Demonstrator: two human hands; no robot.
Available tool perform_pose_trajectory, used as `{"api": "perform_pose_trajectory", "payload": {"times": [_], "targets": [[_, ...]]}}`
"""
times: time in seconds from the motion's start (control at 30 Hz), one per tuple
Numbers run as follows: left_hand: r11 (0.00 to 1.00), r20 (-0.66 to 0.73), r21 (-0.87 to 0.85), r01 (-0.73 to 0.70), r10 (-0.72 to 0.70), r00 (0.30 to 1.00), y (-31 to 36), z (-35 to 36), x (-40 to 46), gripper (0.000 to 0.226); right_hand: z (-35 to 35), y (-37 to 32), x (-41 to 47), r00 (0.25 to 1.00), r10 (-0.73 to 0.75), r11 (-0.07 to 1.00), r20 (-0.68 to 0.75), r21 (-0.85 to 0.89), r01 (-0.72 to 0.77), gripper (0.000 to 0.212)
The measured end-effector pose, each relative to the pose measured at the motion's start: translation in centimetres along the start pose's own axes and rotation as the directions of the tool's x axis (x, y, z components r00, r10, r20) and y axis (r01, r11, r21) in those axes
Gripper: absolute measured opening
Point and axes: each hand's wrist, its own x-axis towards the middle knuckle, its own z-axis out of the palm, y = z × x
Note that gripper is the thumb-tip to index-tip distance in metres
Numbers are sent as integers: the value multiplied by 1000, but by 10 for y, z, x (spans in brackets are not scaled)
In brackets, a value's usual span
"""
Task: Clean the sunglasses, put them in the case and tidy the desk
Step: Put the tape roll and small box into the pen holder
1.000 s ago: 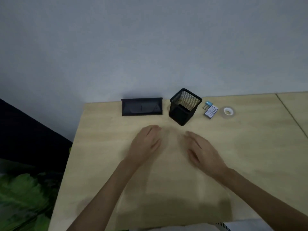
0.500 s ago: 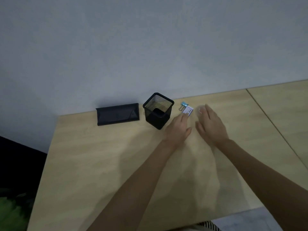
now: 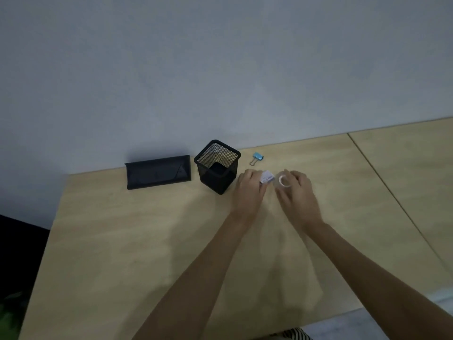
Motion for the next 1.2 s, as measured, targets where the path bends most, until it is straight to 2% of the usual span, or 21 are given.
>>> {"api": "perform_pose_trajectory", "payload": {"times": [0.1,0.23,0.33,0.43,0.5,0.57,0.67,0.7,0.77,0.8,0.87,0.93,1.0,1.1,1.2], "targets": [[990,-85,-47,-132,128,988,-9,-14,-40,33,3,-1,-26,1000,-25,993,-18,113,26,49],[979,-259,-67,-190,167,951,-20,-42,-72,32,7,-5,-46,999,-37,988,3,148,37,47],[967,-394,-68,-246,201,897,-22,-65,-73,31,10,-14,-49,997,-73,984,11,166,70,47],[966,-515,-60,-251,185,837,-27,-86,-55,30,12,-28,-45,995,-99,977,16,189,94,48],[976,-544,-90,-197,117,831,-31,-96,-39,28,14,-38,-39,993,-118,970,-7,211,117,49],[979,-522,-155,-130,30,852,-36,-99,-26,28,15,-47,-32,990,-134,963,-35,229,139,49],[981,-402,-185,-53,-26,915,-46,-94,-19,37,16,-59,-21,986,-147,958,-83,237,163,47],[983,-365,-179,-51,-18,931,-51,-90,-19,48,16,-61,-17,983,-151,957,-102,235,172,46],[985,-315,-167,-46,-9,949,-59,-82,-20,83,16,-67,-9,978,-158,952,-133,242,187,45],[981,-291,-195,-17,-41,956,-63,-77,-21,99,15,-70,-6,976,-161,950,-145,246,193,45],[946,-224,-317,68,-145,964,-68,-71,-21,115,13,-78,5,970,-176,945,-168,248,214,46],[895,-155,-432,114,-198,968,-73,-66,-22,113,11,-91,17,962,-209,931,-177,264,251,47],[851,-126,-511,119,-212,969,-77,-62,-21,98,10,-106,31,951,-259,913,-166,280,297,47],[825,-109,-535,181,-280,954,-81,-55,-24,95,13,-121,50,945,-310,911,-110,252,328,53],[803,-127,-570,172,-293,948,-80,-54,-26,90,21,-120,63,974,-182,943,-136,258,212,53]]}}
